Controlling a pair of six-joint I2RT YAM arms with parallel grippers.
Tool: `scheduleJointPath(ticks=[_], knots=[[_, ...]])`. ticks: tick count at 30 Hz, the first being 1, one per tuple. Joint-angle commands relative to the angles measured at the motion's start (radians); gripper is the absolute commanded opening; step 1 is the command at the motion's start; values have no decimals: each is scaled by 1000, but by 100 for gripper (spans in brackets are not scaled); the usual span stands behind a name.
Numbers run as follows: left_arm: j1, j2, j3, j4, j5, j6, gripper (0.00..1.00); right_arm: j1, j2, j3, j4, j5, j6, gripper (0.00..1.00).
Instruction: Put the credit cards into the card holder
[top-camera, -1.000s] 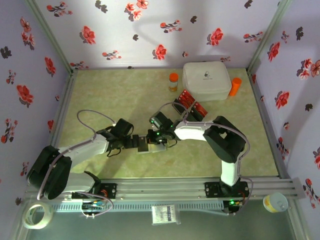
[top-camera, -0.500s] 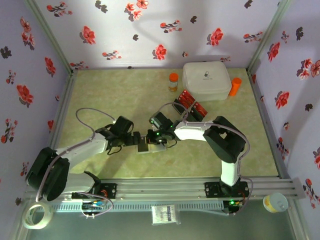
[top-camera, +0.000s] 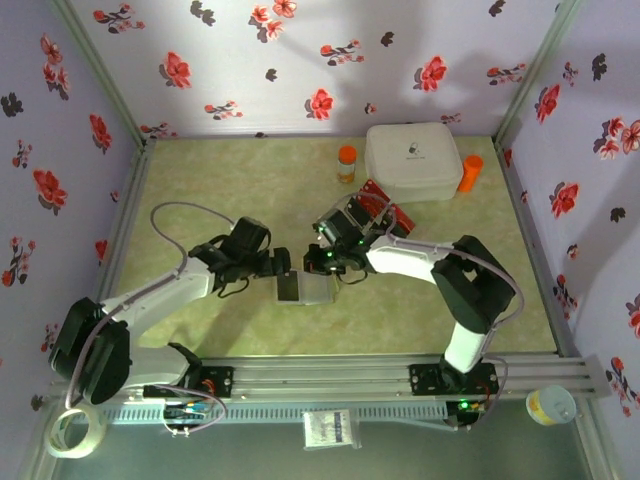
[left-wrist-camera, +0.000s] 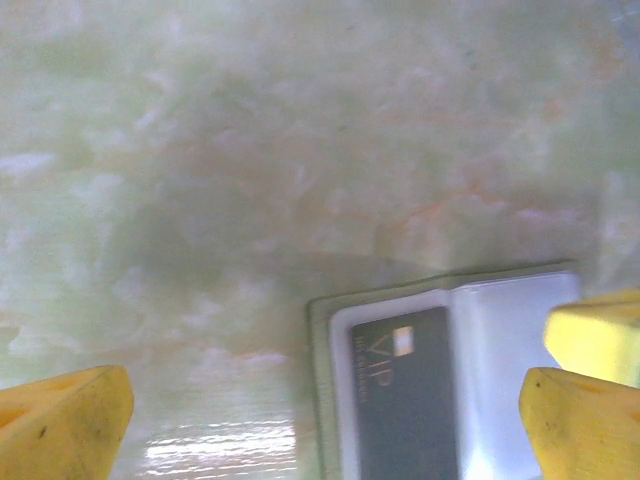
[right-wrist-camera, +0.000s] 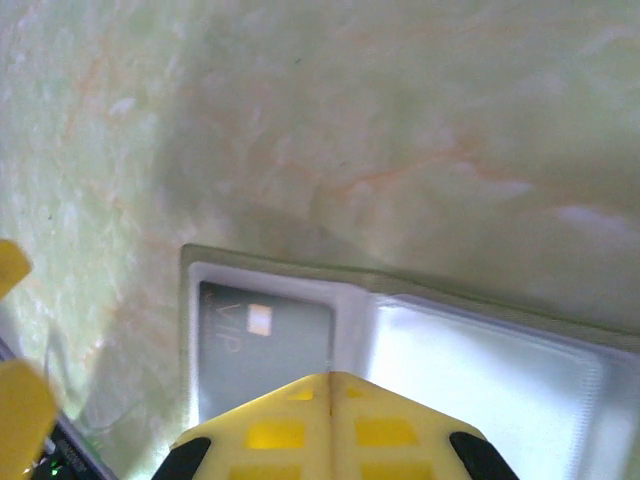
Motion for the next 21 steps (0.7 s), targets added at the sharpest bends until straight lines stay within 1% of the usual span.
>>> scheduleJointPath(ticks=[1, 6, 13, 21], knots=[[-34, 24, 58, -24, 10, -12, 100, -36, -33, -31, -49, 20, -42, 6], [-86, 66, 96, -12, 4, -25, 100, -63, -27, -26, -80, 12, -76, 6], [-148, 135, 79, 19, -20, -38, 100, -65, 16, 0, -98, -7, -94, 6], [-176, 209, 63, 46, -36, -30, 100, -64, 54, -14, -84, -7, -92, 5]])
